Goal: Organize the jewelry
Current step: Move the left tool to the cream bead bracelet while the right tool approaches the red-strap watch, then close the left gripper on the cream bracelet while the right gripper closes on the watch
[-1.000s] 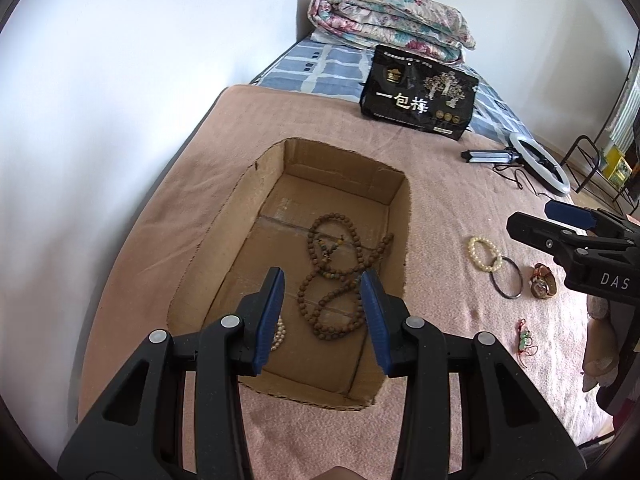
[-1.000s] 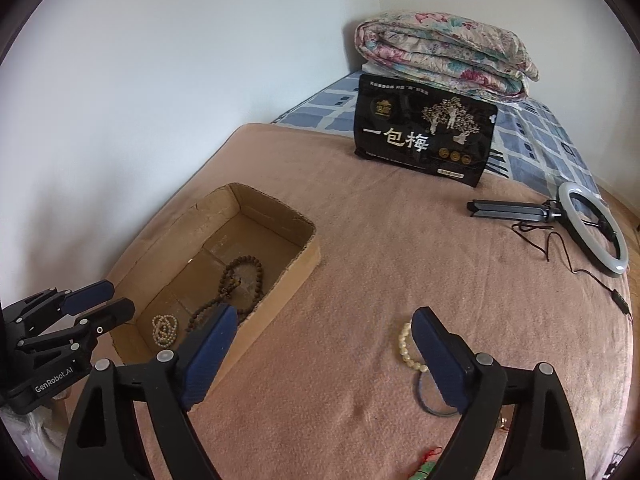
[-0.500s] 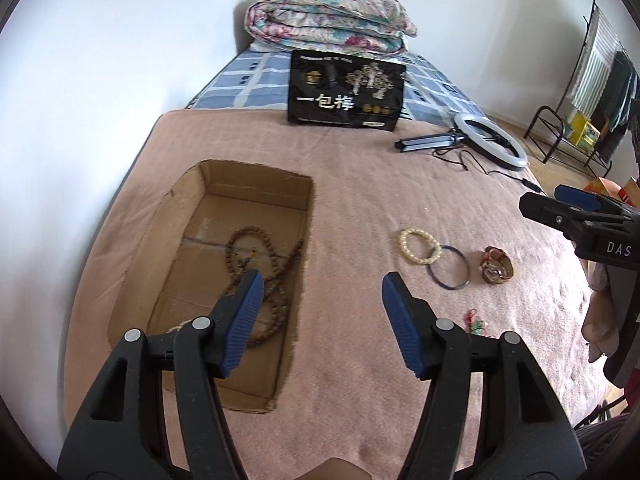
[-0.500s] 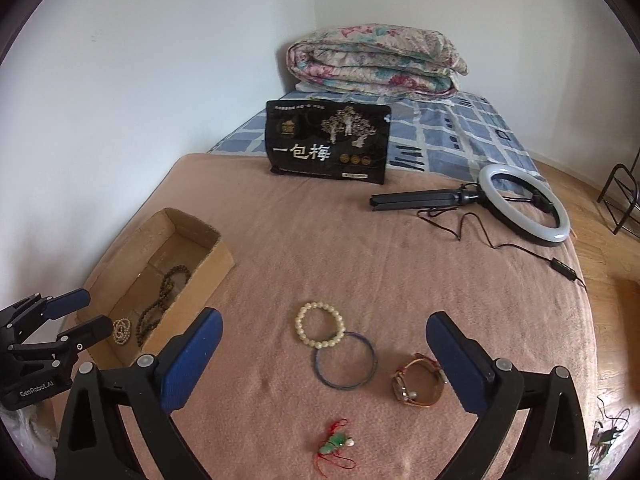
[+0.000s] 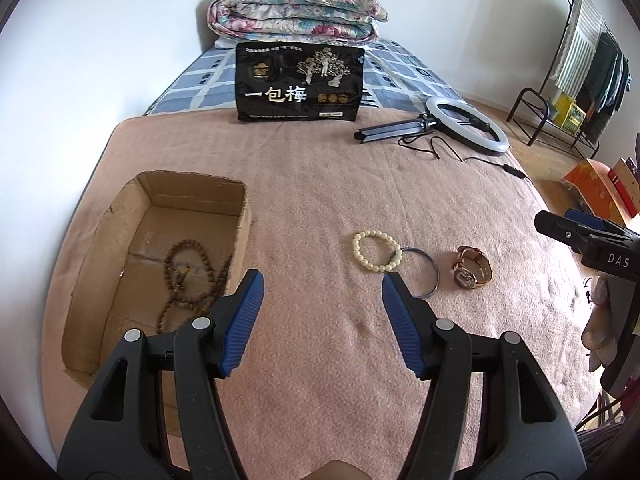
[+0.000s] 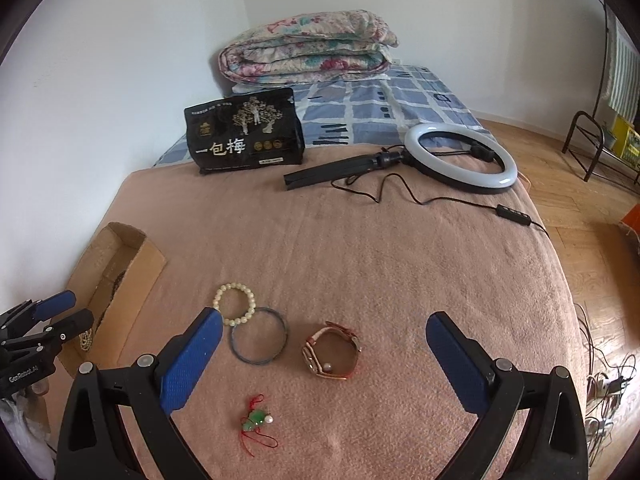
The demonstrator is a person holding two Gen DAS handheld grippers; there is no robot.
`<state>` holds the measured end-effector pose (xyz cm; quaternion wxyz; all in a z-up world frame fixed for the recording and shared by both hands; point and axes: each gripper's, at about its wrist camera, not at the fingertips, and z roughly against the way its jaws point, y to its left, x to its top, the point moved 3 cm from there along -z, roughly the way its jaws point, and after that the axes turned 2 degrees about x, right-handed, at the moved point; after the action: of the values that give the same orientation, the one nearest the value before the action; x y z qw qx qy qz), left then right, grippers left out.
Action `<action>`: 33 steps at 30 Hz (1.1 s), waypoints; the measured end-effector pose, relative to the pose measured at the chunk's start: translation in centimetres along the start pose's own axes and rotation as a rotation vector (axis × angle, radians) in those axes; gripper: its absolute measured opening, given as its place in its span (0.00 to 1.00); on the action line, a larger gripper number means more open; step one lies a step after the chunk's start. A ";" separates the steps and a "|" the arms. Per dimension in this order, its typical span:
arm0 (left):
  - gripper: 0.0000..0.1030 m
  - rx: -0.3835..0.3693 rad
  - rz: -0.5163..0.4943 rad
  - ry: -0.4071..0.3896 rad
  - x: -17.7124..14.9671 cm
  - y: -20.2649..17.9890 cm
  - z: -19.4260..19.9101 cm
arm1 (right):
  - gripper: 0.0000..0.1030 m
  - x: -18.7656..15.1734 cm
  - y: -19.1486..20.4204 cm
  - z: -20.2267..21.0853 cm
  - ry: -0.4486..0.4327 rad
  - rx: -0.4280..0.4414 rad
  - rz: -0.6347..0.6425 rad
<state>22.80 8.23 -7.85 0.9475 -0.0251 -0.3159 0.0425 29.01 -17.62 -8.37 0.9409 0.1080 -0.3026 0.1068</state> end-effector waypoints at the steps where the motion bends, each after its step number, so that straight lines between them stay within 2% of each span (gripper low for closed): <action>1: 0.61 -0.001 -0.003 0.005 0.1 -0.3 -0.3 | 1.00 -0.2 -0.5 -0.3 0.009 -0.004 -0.008; 12: 0.61 -0.038 0.015 0.064 1.1 -2.2 -4.7 | 1.00 -0.9 -3.9 -2.8 0.052 -0.035 -0.034; 19: 0.51 -0.056 0.021 0.108 1.5 -3.0 -7.6 | 0.95 -1.5 -4.8 -4.5 0.097 0.003 -0.052; 29: 0.34 -0.102 0.067 0.182 1.8 -3.4 -11.9 | 0.77 -2.4 -4.9 -7.4 0.202 0.045 -0.054; 33: 0.32 -0.113 0.089 0.205 1.8 -3.4 -13.2 | 0.67 -2.6 -4.8 -8.1 0.234 0.065 -0.059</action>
<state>32.36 4.69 -17.08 0.9691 -0.0968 -0.2179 0.0637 32.64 -20.42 -17.03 0.9685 0.1343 -0.1839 0.1008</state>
